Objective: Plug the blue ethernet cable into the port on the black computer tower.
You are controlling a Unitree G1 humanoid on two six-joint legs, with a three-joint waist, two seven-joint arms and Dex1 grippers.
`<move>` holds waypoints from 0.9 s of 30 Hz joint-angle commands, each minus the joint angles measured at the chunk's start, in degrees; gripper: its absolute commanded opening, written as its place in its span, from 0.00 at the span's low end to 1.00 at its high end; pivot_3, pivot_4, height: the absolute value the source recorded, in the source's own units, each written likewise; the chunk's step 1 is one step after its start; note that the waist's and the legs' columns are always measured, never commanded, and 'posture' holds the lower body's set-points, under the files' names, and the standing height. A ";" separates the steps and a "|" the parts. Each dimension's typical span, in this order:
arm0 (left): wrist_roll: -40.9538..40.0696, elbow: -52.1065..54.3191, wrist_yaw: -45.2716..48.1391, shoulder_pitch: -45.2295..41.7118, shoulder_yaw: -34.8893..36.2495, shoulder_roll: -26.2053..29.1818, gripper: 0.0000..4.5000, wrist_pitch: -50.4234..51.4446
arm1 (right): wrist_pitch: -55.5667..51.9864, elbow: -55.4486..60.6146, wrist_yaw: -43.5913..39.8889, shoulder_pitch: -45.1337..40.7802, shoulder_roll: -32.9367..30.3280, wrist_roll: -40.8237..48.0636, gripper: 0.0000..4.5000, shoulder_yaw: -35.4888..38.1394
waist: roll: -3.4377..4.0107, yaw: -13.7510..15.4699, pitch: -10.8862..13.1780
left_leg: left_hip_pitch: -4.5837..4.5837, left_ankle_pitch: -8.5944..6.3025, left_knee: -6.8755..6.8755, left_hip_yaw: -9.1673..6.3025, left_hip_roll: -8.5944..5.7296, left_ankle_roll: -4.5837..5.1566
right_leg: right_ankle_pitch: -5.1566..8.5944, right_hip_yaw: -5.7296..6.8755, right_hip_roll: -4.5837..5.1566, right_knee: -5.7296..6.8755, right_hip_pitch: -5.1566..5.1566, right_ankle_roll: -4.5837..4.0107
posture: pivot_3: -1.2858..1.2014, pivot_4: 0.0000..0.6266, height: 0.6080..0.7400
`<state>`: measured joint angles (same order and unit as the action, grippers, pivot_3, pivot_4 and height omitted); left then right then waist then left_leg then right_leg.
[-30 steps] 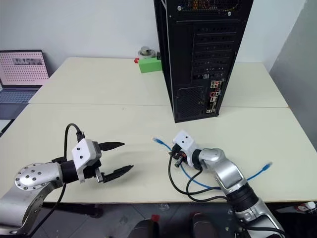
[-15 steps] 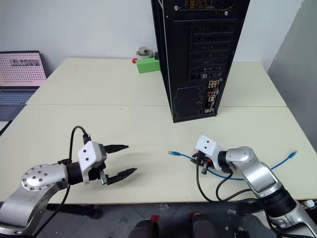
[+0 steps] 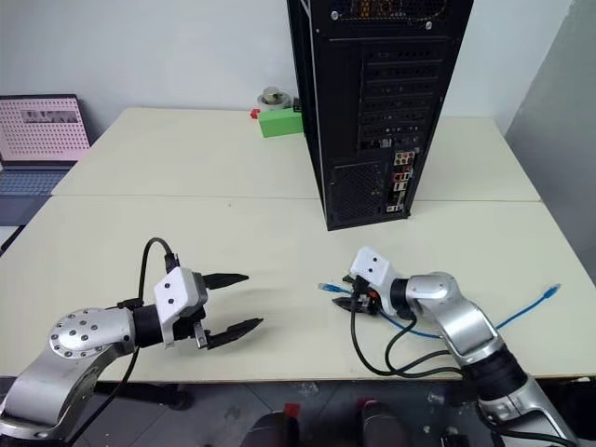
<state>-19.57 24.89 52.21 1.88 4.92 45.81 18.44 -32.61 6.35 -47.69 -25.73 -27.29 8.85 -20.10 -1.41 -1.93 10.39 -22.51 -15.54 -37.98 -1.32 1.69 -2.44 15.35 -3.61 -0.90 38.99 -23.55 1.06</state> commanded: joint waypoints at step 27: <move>0.73 -10.50 9.60 -14.12 -9.92 -2.64 1.00 -4.69 | 3.19 9.14 -9.03 -6.39 -0.75 -1.05 0.01 -3.68 | 0.00 0.05 0.00 | -0.04 0.00 -0.05 0.00 -0.04 0.00 | 0.00 0.18 0.00 0.01 0.00 0.00 | 0.52 0.24 1.00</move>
<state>-18.81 14.71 60.89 -10.50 -4.52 43.70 14.66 -29.91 13.25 -55.89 -30.55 -27.58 7.79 -23.83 -1.41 -1.87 10.39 -22.57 -15.54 -38.04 -1.32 1.63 -2.44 15.35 -3.42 -0.90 39.00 -23.55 1.06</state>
